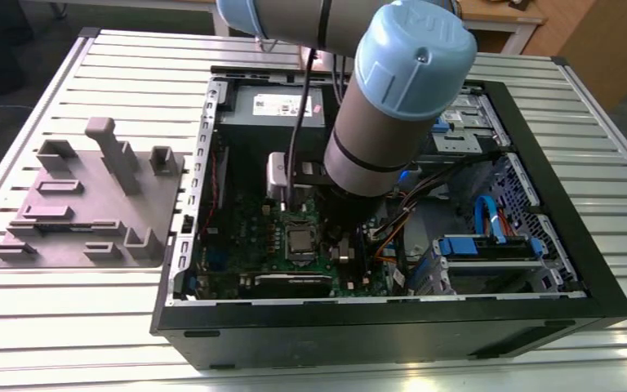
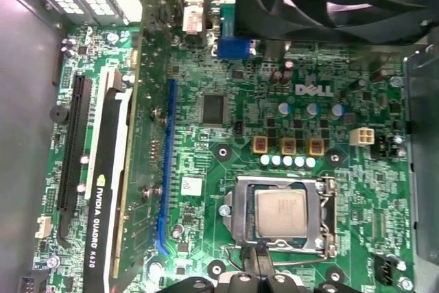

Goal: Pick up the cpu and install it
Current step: 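Install the first cpu locking lever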

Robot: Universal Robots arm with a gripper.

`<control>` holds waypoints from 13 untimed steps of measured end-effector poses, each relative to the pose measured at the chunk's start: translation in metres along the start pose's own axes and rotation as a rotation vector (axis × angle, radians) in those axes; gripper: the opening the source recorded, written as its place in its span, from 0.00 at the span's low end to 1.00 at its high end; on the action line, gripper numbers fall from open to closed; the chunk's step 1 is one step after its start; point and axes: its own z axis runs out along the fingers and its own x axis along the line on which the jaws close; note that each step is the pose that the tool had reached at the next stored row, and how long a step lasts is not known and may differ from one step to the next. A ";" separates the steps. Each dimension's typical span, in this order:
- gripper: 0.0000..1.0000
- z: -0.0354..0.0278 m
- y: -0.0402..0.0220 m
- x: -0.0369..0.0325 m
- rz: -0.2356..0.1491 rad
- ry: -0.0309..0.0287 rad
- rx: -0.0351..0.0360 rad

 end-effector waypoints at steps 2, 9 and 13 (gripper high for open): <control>0.10 0.0011 -0.0001 0.0012 -0.003 0.0005 -0.0001; 0.10 0.0073 -0.0007 0.0027 -0.013 0.0019 -0.0005; 0.10 0.0098 -0.0010 0.0030 -0.016 0.0022 -0.0006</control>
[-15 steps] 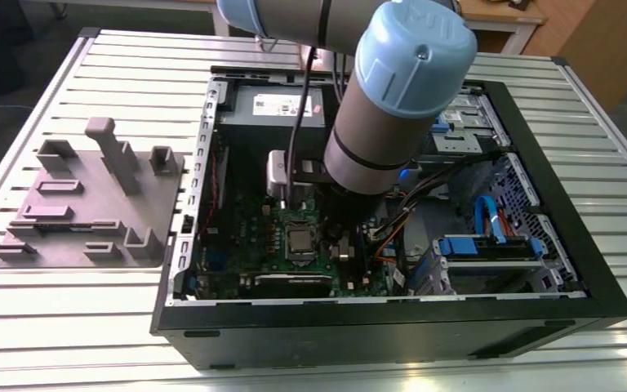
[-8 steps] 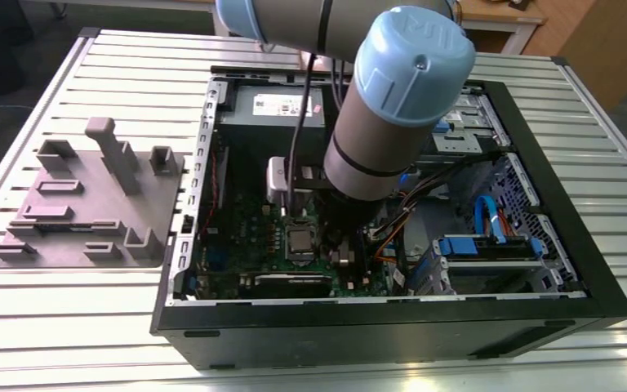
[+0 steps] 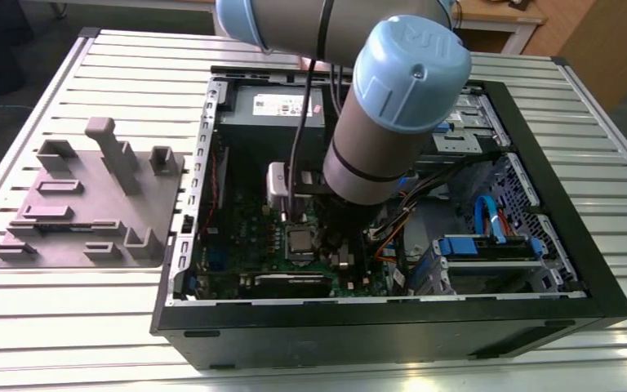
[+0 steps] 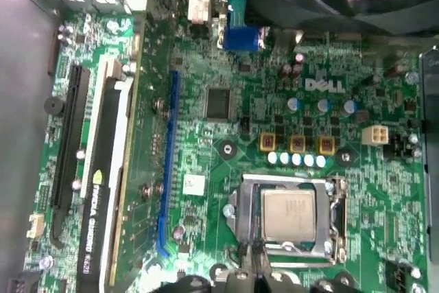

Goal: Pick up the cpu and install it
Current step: 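Install the first cpu locking lever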

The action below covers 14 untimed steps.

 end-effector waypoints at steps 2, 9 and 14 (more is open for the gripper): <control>0.10 0.0005 0.0000 0.0000 -0.001 0.0002 -0.0001; 0.10 0.0031 -0.0004 0.0001 -0.005 0.0007 -0.0003; 0.10 0.0039 -0.0016 0.0002 -0.007 0.0007 -0.0004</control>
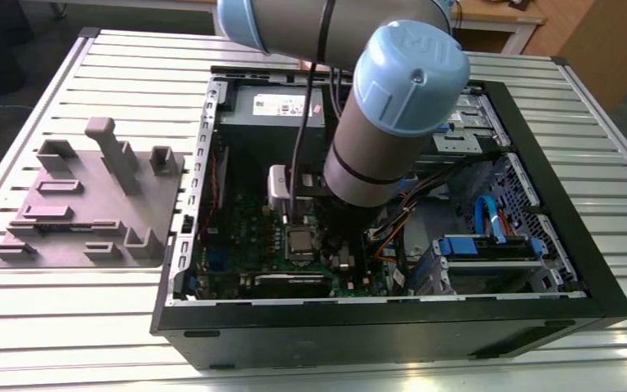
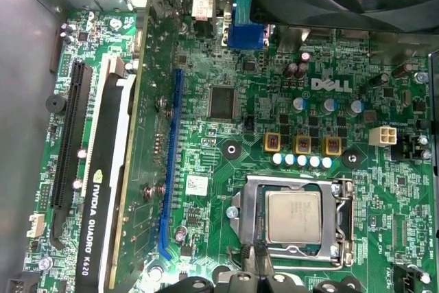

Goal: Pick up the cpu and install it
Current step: 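Install the first cpu locking lever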

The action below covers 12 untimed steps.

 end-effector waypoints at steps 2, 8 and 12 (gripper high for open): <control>0.10 0.0004 -0.0006 0.0001 -0.001 0.0000 0.0000; 0.10 0.0016 -0.0023 0.0002 -0.003 0.0001 -0.0001; 0.10 0.0028 -0.0033 0.0003 -0.005 0.0000 0.0000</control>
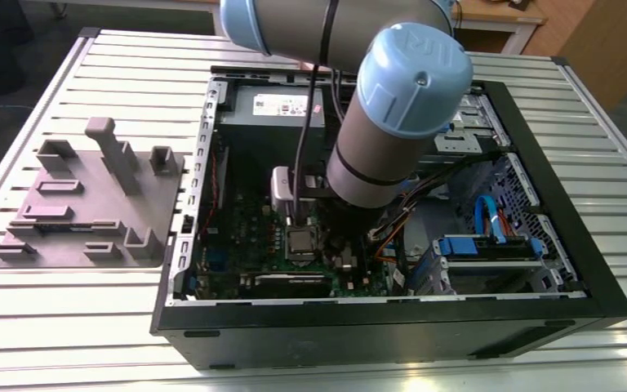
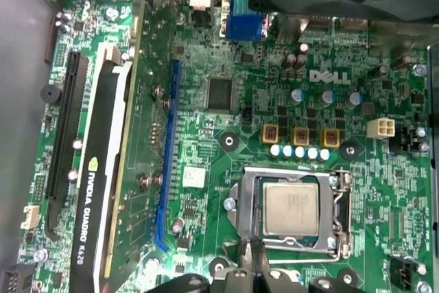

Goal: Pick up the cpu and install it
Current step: 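Install the first cpu locking lever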

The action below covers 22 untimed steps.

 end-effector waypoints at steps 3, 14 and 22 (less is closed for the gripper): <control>0.10 0.0007 -0.0002 0.0001 -0.001 -0.0004 -0.0001; 0.10 0.0007 0.0011 0.0000 -0.003 -0.0071 0.0029; 0.10 0.0023 0.0023 0.0017 -0.003 -0.0106 0.0025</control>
